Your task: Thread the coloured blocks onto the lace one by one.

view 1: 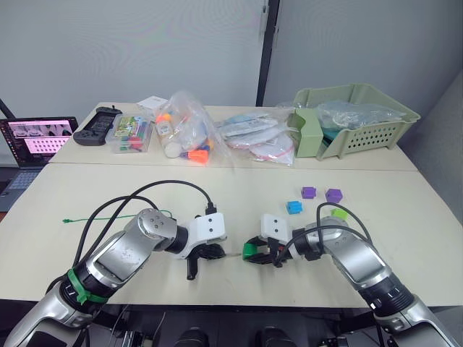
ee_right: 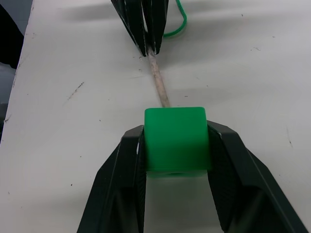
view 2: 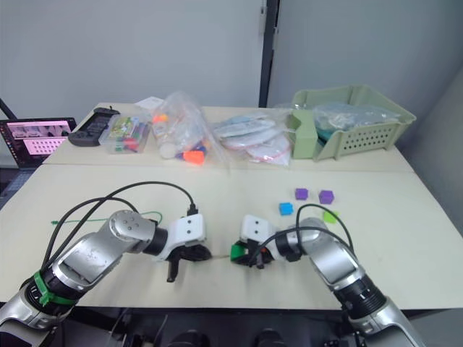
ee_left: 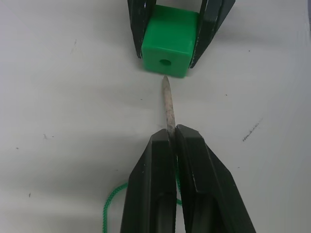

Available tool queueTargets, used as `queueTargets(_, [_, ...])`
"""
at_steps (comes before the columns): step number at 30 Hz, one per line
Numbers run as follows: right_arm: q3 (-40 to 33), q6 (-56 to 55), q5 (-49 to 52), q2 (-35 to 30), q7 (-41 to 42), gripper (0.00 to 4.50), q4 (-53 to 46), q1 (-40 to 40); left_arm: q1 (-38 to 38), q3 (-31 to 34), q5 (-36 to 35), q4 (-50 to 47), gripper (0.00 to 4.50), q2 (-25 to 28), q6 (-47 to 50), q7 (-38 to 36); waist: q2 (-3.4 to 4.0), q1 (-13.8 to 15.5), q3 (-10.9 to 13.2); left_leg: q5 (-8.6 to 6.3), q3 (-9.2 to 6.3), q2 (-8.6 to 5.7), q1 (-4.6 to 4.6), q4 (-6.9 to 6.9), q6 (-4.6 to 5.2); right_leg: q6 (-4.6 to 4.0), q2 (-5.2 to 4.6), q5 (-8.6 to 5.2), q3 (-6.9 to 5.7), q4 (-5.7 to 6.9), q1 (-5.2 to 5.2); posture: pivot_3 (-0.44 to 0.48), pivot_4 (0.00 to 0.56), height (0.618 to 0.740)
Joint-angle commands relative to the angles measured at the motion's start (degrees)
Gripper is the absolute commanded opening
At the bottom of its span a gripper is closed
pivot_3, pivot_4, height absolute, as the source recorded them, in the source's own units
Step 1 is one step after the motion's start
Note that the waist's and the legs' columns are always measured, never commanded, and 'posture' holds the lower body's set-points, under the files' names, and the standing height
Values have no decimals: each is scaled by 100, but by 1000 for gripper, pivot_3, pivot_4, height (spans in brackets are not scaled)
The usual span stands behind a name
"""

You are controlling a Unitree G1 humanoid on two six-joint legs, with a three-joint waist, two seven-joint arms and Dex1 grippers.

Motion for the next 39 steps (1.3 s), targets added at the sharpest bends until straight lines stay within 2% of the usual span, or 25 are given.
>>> queueTargets(1, [51, 98, -17, -18, -77, 1188, -66, 34, -10, 101, -55, -175, 0, 9, -61, 20, 0, 1, 0, 0, 0, 0, 0, 0, 0, 0, 0, 0, 0, 0, 0, 0, 150, 740])
queueTargets(24, [91, 227, 49, -99, -87, 1188, -289, 150, 106, 143, -25, -13, 0, -162, -460, 149, 0, 5, 0, 0, 1, 0, -1, 0, 0, 0, 0, 0, 0, -2, 0, 0, 150, 740])
queueTargets(39, [12, 7, 125, -84, -26, 1188, 8, 308, 288, 327, -92, -97, 0, -91, -475, 179, 0, 11, 0, 0, 1, 0, -1, 0, 0, 0, 0, 0, 0, -3, 1, 0, 150, 740])
